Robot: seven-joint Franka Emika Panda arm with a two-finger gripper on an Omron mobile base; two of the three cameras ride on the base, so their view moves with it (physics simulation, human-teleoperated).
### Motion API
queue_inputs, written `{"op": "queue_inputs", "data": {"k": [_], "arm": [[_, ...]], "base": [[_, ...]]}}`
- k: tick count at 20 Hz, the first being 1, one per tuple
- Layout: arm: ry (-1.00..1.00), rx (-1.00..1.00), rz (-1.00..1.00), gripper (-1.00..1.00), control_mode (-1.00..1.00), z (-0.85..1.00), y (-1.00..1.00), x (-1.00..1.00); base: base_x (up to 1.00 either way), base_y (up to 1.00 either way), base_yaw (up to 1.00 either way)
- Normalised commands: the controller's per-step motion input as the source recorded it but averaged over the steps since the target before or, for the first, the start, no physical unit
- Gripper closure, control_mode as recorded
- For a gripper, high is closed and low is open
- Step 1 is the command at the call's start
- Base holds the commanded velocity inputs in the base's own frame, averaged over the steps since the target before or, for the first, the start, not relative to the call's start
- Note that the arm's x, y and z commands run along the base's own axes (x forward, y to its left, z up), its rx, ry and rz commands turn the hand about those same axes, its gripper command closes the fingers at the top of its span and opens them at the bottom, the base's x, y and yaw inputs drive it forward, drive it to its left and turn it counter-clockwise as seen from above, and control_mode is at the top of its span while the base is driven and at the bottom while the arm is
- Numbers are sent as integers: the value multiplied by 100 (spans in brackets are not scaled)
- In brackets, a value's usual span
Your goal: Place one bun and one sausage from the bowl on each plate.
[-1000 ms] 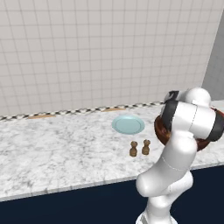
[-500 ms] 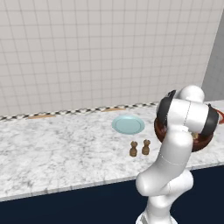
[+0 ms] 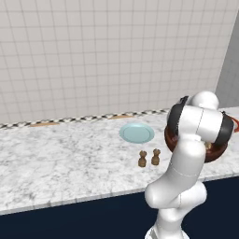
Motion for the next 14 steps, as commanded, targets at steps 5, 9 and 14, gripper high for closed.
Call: {"op": "queue_inputs", "data": {"k": [5, 9, 14], "arm": [[4, -9, -1, 100, -100, 59, 5, -20], [-9, -25, 9, 100, -100, 100, 48, -19], [-19, -23, 33, 100, -100, 85, 100, -3]], "base": [[0, 0, 0], [0, 0, 0], [0, 0, 0]]}}
